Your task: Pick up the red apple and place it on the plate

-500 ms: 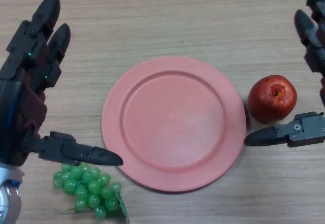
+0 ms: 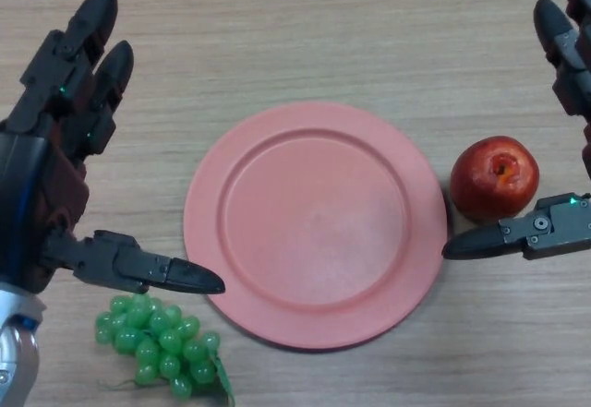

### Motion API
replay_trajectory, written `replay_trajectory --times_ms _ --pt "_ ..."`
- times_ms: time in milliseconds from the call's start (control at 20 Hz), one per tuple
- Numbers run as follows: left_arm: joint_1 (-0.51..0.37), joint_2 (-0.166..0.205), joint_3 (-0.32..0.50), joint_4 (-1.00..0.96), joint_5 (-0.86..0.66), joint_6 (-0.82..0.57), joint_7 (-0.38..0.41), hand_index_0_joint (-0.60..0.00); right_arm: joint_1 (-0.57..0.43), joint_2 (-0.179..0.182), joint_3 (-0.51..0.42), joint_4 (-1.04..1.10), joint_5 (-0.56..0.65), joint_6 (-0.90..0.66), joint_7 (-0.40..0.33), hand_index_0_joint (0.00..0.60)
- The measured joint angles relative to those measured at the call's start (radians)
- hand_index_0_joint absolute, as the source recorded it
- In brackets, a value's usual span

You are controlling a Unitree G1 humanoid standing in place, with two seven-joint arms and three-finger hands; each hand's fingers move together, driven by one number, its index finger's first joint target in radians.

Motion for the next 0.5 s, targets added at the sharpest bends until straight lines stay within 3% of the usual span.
replay_trajectory --times_ms 100,250,500 --pt "0.021 -0.012 -0.016 0.029 0.001 -0.017 0.005 0.0 -0.007 -0.001 -0.004 0.054 0.001 -0.027 0.004 0.0" --pt "0.041 -0.021 -0.082 0.076 0.041 -0.054 0.022 0.0 -0.061 -0.035 -0.026 0.273 0.042 -0.152 0.02 0.0" --pt "0.042 -0.023 -0.08 0.127 0.038 -0.107 0.07 0.0 -0.173 -0.078 -0.048 0.699 0.057 -0.414 0.022 0.0"
